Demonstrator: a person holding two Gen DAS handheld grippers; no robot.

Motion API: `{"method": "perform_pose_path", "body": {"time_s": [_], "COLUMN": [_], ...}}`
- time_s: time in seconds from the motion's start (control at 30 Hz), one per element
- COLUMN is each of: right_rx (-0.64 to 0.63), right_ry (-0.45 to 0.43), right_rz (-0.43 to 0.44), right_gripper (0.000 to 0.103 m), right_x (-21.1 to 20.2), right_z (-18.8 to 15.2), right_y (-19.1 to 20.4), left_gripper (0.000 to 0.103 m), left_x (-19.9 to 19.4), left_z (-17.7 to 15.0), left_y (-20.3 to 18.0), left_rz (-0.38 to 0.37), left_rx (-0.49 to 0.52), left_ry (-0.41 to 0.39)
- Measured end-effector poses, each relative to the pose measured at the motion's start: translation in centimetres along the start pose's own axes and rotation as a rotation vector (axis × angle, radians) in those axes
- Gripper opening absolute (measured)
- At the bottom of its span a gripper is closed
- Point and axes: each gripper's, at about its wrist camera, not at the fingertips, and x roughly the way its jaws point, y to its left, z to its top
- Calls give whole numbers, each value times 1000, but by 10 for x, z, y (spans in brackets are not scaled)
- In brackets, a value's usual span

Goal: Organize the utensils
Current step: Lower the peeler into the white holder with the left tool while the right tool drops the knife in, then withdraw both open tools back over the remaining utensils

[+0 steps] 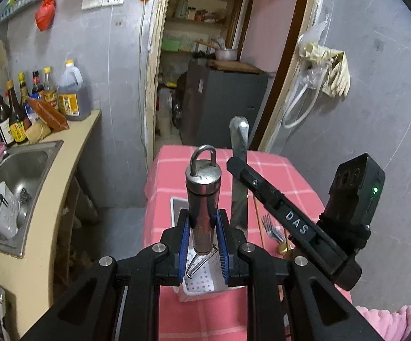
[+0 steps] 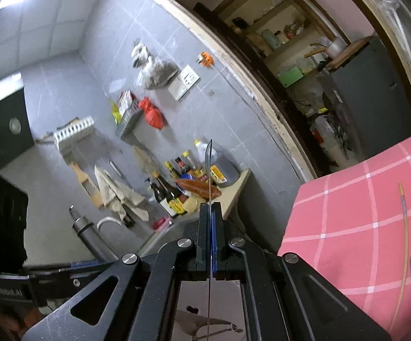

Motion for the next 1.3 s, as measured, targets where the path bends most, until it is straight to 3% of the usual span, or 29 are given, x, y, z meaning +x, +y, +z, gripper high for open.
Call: {"method": "perform_pose_path", "body": {"time_s": [0.5, 0.6, 0.73, 0.8, 0.97, 1.13, 1.3], "right_rx": [-39, -44, -64, -79, -126, -187, -250], "right_ry": [128, 134, 127, 110, 31, -30, -56], "right_rz": [26, 28, 24, 6, -109, -247, -382], "right_gripper": [5, 19, 22, 31, 59, 82, 97], "right_x": [-12, -17, -26, -35, -72, -116, -158], "right_z": [-3, 1, 9, 13, 27, 37, 42], "right_y": [-9, -10, -6, -3, 0, -5, -15], "left_gripper": [20, 23, 30, 36, 71, 94, 101], "left_x": [13, 8, -1, -6, -20, -22, -15], "left_z": [-17, -20, -21, -21, -27, -34, -46], "left_y": [23, 27, 31, 32, 26, 3, -39], "left_rz": [-73, -88, -89, -86, -36, 30, 86], "left_rx": [-103, -121, -141, -158, -167, -134, -45], "left_ry": [18, -7, -48, -82, -201, -288, -366]}}
